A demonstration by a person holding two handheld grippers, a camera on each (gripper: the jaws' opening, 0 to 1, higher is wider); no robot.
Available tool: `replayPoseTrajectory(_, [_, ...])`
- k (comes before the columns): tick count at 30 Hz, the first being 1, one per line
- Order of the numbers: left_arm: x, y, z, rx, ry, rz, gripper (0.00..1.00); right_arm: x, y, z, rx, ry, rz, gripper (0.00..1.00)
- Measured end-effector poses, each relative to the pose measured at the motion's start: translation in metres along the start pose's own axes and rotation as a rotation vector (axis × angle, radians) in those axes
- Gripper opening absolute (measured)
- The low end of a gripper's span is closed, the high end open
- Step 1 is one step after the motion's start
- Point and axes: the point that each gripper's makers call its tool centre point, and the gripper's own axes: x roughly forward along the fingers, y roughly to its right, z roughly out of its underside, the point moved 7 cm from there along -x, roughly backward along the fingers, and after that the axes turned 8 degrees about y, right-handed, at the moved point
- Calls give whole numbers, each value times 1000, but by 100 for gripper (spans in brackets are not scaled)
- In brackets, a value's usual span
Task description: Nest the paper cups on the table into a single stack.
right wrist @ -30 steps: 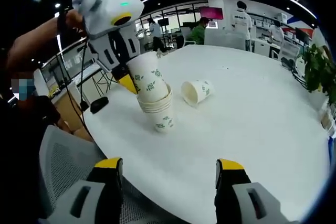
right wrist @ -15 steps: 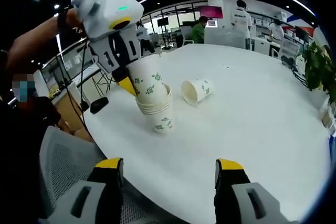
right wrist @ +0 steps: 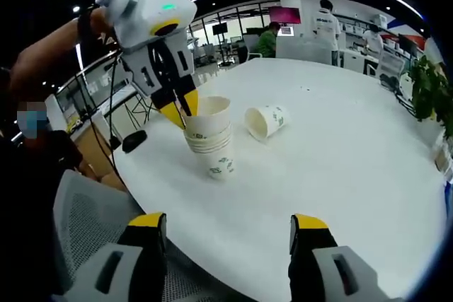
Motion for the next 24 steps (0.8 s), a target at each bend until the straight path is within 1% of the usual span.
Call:
replayPoseTrajectory(6, [-2, 2, -2, 5, 7, -1, 11, 1, 1, 3, -2, -6, -1, 71])
replayPoseTrajectory(9, [-3, 3, -3, 12, 9, -10, 15, 1, 0, 3, -3, -8, -2, 71])
replayPoseTrajectory(16, [-8, 5, -3, 8, 24, -31, 20, 0, -2, 0, -11, -8, -5, 71])
replayPoseTrajectory(18, [-11, 6, -3, 1, 35, -37, 22, -2, -3, -1, -13, -7, -6, 71])
replayPoseTrajectory(21, [-19, 8, -5, -10, 78, -51, 27, -1, -4, -1, -16, -8, -7, 71])
replayPoseTrajectory(23, [-21, 5, -2, -24, 99, -62, 30, -1, -4, -1, -16, -8, -7, 71])
replayPoseTrajectory(24, [-23, 6, -4, -28, 105, -67, 31, -1, -4, -1, -16, -9, -8, 71])
